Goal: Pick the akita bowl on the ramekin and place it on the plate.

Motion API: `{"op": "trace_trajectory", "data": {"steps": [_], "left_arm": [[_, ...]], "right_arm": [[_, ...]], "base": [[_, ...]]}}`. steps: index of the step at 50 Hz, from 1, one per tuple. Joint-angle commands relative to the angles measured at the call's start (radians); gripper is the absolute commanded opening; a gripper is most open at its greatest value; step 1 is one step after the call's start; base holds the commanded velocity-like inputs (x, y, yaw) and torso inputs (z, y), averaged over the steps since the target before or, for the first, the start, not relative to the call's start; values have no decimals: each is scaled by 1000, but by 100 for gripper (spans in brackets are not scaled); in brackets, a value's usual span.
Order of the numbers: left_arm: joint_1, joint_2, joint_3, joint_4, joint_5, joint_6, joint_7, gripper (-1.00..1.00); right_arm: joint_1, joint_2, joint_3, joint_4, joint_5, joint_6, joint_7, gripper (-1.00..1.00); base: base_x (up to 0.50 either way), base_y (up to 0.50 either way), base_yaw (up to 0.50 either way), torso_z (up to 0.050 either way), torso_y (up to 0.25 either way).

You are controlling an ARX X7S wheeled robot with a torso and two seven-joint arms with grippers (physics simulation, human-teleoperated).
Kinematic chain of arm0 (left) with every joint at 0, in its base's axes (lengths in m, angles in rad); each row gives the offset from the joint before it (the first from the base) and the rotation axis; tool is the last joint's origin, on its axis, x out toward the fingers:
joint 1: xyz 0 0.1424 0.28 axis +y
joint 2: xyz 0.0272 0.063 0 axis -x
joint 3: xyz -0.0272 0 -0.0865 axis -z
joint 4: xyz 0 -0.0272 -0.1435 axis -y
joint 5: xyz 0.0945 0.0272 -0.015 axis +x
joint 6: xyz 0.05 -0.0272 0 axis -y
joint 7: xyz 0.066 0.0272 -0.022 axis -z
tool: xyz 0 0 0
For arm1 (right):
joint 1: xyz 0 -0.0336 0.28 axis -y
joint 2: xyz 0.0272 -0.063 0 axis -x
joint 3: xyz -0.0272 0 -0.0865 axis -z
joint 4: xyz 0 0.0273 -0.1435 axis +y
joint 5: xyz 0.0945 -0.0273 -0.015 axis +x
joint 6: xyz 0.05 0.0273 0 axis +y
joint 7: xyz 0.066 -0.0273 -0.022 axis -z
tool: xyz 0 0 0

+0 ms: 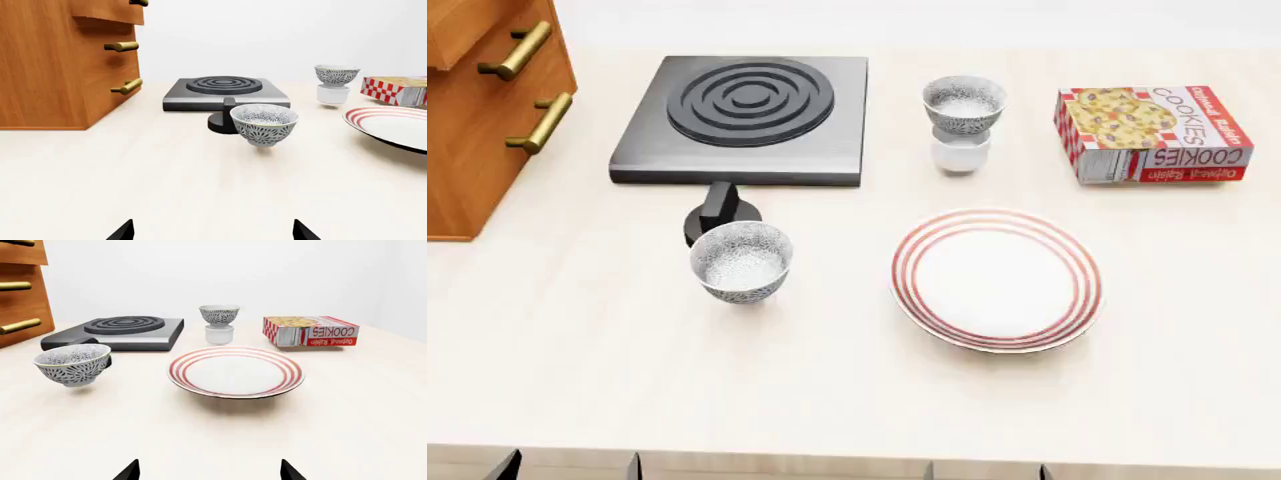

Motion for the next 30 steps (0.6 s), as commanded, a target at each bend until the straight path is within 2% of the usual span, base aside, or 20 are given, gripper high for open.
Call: {"op": "trace_trajectory", "data": {"steps": [1, 5, 10, 12, 13, 25, 27, 30], "left_arm": [[7, -16, 15, 42, -23, -24, -16, 100], [36, -36, 29, 163, -27, -67, -42, 100], [70, -51, 34, 288, -41, -111, -63, 100], [81, -57, 33, 339, -56, -139, -65, 100], [86, -60, 32, 359, -59, -144, -68, 100], [148, -96, 13, 623, -135, -217, -80, 100], [163, -102, 1, 682, -147, -225, -88, 100], [180, -110, -10, 748, -169, -234, -94, 100]], "right_arm": [[-7, 17, -22, -30, -3, 19, 31, 100], [-29, 32, -39, -197, -11, 132, 67, 100], [-63, 47, -65, -299, -23, 153, 90, 100], [-72, 53, -73, -411, -27, 230, 93, 100], [-82, 56, -77, -396, -29, 193, 98, 100], [-139, 79, -93, -635, -21, 256, 129, 100], [-138, 82, -95, -744, -18, 339, 130, 100], [-143, 87, -101, -804, -22, 368, 136, 100]], "base": [[0, 0, 0, 0, 0], [0, 0, 0, 0, 0], [0, 0, 0, 0, 0], [0, 0, 0, 0, 0], [0, 0, 0, 0, 0], [0, 0, 0, 0, 0], [0, 0, 0, 0, 0], [0, 0, 0, 0, 0]]}}
